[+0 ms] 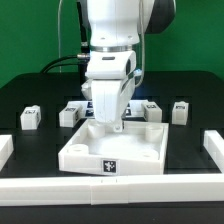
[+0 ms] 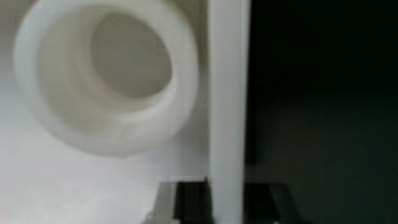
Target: Assemble one leg
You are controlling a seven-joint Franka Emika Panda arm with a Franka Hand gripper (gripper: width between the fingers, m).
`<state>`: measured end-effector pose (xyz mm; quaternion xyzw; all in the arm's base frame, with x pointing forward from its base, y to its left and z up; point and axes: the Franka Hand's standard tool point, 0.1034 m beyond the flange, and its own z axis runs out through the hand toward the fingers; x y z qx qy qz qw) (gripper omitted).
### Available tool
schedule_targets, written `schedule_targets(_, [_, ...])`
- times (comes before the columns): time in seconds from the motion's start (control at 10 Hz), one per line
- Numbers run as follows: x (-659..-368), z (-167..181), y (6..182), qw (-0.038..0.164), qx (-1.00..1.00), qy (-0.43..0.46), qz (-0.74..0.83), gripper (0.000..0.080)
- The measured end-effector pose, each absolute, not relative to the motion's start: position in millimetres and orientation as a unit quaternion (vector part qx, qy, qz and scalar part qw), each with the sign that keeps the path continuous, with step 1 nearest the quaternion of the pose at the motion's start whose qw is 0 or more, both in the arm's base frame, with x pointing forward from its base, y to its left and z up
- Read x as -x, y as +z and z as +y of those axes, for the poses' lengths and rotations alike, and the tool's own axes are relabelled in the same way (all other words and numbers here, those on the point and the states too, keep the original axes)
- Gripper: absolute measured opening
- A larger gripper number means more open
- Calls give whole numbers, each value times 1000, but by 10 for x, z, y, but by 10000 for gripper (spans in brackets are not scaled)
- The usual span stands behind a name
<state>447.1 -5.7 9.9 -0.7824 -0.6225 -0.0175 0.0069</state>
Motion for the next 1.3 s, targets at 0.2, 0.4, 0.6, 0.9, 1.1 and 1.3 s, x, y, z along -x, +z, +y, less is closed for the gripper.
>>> schedule_targets(0.2, [-4471,-57,99,7,782,-18,-623,58])
schedule_targets(0.4, [-4513,-44,132,12,760,0,-649,58])
schedule_targets(0.6, [-4642,54,152,12,722,7,-692,58])
schedule_targets(0.9, [-4762,265,106,8,690,9,-724,58])
schedule_targets(1.1, [-4760,257,105,8,691,9,-723,58])
schedule_targets(1.3, [-4767,376,103,10,704,7,-710,58])
